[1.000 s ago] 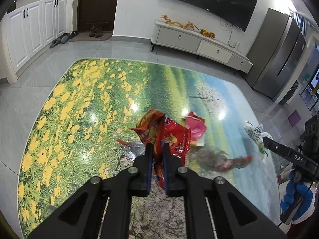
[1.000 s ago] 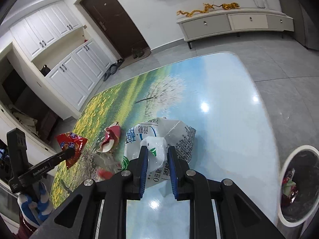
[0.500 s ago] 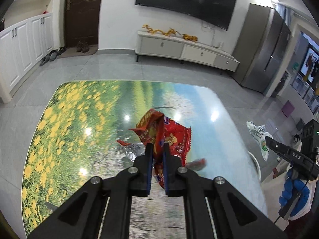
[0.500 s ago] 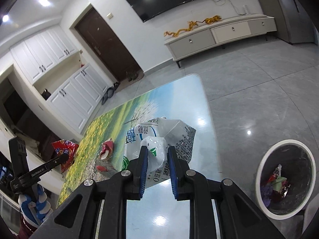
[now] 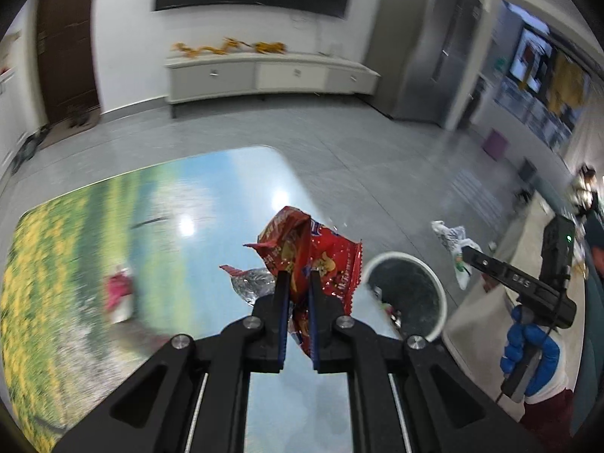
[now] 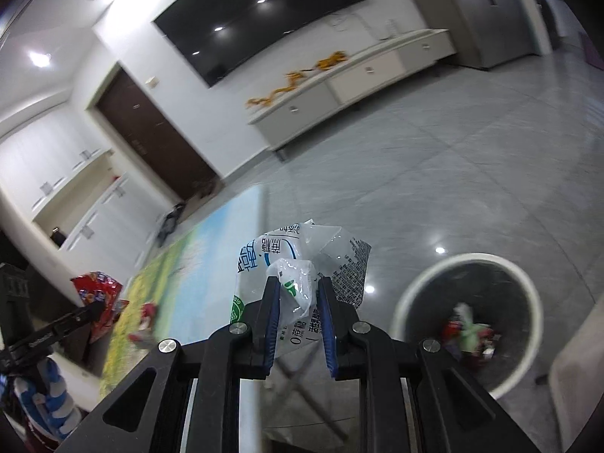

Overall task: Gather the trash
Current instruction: 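Carry the red chip bag and white bag over the bin and open both tools, then move both open tools back over the remaining trash on the table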

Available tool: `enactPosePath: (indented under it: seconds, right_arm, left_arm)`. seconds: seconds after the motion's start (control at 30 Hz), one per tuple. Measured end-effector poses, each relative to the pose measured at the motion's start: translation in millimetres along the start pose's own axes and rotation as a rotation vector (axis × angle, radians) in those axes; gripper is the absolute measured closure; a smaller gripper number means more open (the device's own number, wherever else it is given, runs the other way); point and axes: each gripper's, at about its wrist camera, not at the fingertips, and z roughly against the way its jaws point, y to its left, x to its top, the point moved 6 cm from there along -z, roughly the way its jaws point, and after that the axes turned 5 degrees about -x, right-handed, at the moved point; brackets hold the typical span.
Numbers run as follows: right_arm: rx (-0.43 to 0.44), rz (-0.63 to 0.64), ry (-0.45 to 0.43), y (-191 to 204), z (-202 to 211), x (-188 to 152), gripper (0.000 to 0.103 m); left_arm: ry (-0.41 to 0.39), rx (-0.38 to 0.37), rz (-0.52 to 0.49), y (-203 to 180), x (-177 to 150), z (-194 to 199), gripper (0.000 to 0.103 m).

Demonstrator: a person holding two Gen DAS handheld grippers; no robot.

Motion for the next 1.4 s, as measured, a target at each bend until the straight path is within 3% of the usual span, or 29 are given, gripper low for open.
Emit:
enactPosePath:
  seconds: [0.37,0.67,0.73,0.77,0.8,0.9,1.23,1.4]
  right_arm:
    - [-0.147,-0.144,0.046,-109,-9,-11,0.084]
    - [-0.187,-0.177,0.093,-143,-26,-19,0.080]
    - [-0.190,-0.186,0.100,-147,-28,-19,0.072]
    - [-0.194,-0.194,0.102,-150,-29,-19,0.060]
    - [-0.196,-0.200,0.100,-153,-28,-20,0.051]
    - [-0.201,-0.211,0.100,-158,-25,-24,0.051]
    - [-0.189,-0.189,0.074,-145,-7,-23,0.051]
    - [-0.160,-0.128,0.035,-113,12,-11,0.051]
  left_arm:
    - [0.159,-0.104,-0.174,-126,7,-108,0.095]
    - [0.214,-0.178,-0.204,-178,4,-163,0.093]
    - [0.234,-0.206,-0.188,-184,5,-172,0.091]
    - [0.243,-0.218,-0.179,-186,5,-176,0.089]
    - [0.247,-0.224,-0.171,-187,5,-178,0.081]
    - [0.237,-0.226,-0.160,-185,6,-176,0.053]
    - [0.199,-0.197,-0.132,-165,11,-148,0.053]
    - [0.155,-0.180,-0.103,-148,13,-120,0.053]
